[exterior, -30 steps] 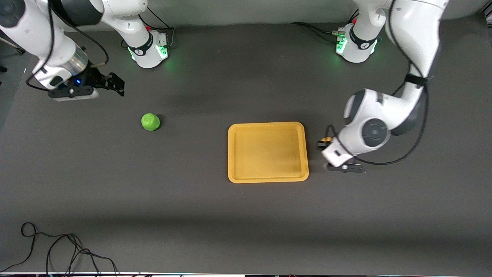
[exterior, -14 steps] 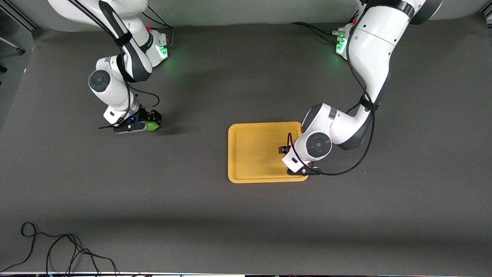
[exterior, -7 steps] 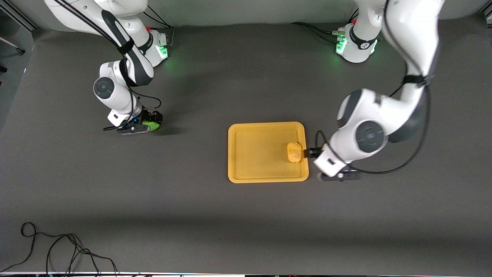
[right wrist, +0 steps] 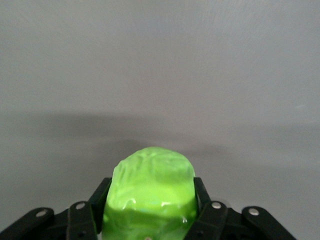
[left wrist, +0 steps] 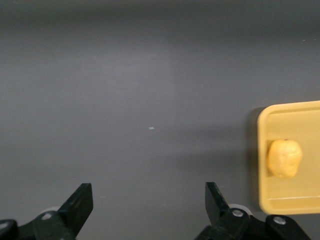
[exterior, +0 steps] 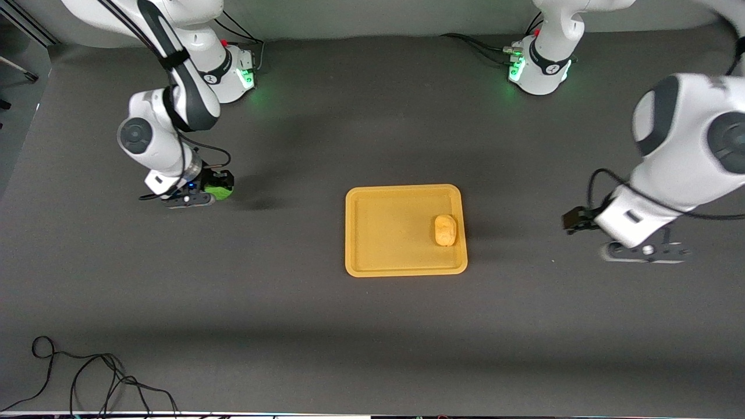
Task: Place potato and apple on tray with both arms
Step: 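Grasp the green apple with the right gripper and lift it, then carry the green apple over the tray with the right gripper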
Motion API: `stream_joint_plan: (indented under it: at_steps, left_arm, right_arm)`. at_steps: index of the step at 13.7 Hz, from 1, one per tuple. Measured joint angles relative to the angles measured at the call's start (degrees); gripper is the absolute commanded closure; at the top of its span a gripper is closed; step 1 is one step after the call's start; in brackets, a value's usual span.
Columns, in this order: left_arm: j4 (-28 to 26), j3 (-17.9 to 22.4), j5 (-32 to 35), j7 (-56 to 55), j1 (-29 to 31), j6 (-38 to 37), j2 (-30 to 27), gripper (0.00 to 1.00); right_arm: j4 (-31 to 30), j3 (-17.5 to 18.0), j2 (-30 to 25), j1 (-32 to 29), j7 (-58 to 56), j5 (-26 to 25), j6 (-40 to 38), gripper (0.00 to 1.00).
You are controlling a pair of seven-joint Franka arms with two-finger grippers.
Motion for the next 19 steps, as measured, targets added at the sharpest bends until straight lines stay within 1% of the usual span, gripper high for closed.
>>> stream_joint_plan:
  at_steps: [2, 3, 4, 6, 8, 10, 13, 15, 16, 17, 19]
  left_arm:
    - [-3.84, 0.08, 0.19, 6.01, 2.98, 0.04, -4.13, 0.0]
    - [-6.14, 0.1, 0.19, 8.15, 4.0, 0.09, -6.21, 0.0]
    - [-8.4, 0.09, 0.18, 9.25, 4.41, 0.25, -8.06, 0.0]
    - [-12.07, -0.24, 0.18, 9.82, 4.41, 0.62, -11.0, 0.0]
    - [-13.71, -0.69, -0.23, 10.37, 4.38, 0.96, -12.7, 0.0]
    - [-13.74, -0.6, -2.29, 12.55, 4.42, 1.15, -13.34, 0.0]
    - [-12.42, -0.3, -3.4, 14.42, 4.93, 1.38, -12.8, 0.0]
    - [-9.82, -0.08, -3.44, 14.9, 5.22, -0.18, -12.1, 0.0]
    - [-7.56, 0.18, -3.44, 15.63, 5.55, -2.77, -11.86, 0.0]
    - [-5.38, 0.5, -3.44, 16.78, 6.09, -5.35, -11.85, 0.0]
    - [-3.01, 1.03, -3.44, 19.38, 6.93, -7.12, -12.19, 0.0]
  right_arm:
    - [9.87, 0.0, -3.72, 0.03, 0.0, 0.0, -13.81, 0.55]
    - [15.53, 0.01, -4.63, 0.05, 0.0, 0.0, -20.51, 0.55]
    - [20.7, 0.03, -4.84, 0.1, 0.0, 0.01, -25.49, 0.55]
    - [29.03, 0.16, -4.08, 0.26, 0.0, 0.03, -30.66, 0.55]
    - [34.88, 0.95, -1.14, 1.43, 0.34, 0.18, -31.13, 0.55]
    - [42.3, 1.59, 5.11, 5.5, 4.76, 0.3, -31.12, 0.55]
    - [56.58, 1.99, 17.65, 14.12, 16.07, 0.44, -31.13, 0.55]
    - [64.59, 2.12, 24.99, 20.2, 24.87, 0.42, -31.21, 0.55]
    - [67.87, 2.18, 28.08, 23.07, 29.04, 0.42, -31.22, 0.55]
    - [70.92, 2.23, 30.8, 25.81, 32.88, 0.41, -31.23, 0.55]
    - [76.37, 2.2, 35.63, 31.4, 40.0, 0.38, -31.26, 0.55]
